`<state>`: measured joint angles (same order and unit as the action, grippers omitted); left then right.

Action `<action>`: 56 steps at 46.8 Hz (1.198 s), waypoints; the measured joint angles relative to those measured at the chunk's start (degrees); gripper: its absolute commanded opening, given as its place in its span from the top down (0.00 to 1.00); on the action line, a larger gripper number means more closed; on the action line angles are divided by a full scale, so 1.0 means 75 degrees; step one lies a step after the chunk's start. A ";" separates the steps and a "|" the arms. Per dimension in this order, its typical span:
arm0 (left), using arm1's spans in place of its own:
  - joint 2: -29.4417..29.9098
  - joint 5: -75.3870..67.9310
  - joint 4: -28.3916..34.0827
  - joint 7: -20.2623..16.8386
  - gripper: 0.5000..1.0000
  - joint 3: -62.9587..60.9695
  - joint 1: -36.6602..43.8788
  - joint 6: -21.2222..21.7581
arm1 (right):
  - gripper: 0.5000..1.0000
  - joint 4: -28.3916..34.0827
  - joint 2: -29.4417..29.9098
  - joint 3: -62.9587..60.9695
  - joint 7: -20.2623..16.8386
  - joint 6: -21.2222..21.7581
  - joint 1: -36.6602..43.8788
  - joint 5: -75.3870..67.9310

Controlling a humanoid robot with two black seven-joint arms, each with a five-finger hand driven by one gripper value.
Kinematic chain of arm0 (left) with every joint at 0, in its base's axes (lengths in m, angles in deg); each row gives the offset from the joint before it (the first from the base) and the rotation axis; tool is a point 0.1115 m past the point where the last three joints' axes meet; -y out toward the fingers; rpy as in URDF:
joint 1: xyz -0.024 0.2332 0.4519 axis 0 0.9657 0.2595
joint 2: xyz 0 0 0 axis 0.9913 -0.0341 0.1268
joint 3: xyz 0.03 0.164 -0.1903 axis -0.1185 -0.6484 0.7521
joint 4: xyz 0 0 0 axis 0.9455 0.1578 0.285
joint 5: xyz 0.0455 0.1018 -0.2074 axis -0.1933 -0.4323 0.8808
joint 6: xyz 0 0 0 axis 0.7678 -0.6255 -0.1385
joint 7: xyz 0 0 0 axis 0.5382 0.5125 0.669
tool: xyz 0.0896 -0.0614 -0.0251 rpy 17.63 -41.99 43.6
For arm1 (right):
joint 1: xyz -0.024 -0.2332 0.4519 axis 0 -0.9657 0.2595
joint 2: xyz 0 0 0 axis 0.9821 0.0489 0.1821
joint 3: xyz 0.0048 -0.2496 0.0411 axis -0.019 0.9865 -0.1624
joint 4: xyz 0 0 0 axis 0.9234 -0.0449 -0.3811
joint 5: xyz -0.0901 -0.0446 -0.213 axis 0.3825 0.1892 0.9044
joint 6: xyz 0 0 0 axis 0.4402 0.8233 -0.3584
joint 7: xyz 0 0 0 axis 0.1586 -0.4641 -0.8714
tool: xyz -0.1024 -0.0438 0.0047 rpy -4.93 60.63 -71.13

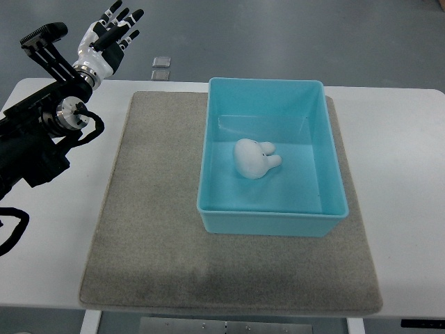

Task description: Place white toy into blue box with left hand

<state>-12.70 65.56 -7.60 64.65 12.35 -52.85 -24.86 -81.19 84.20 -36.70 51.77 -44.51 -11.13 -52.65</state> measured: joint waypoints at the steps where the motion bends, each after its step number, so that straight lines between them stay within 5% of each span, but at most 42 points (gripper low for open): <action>1: 0.0000 -0.0002 0.0000 0.0000 0.01 0.0000 0.0001 0.0002 | 0.13 0.0000 0.0000 0.0000 0.0000 0.0000 0.0000 0.0000; 56: -0.0035 0.0055 0.0024 0.0000 0.01 0.0014 0.0156 0.0046 | 0.13 0.0142 0.0000 -0.0012 0.0000 0.0111 -0.0024 0.0033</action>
<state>-12.97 65.98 -7.42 64.65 12.45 -51.68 -24.51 -80.13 84.20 -36.78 51.77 -43.67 -11.31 -52.41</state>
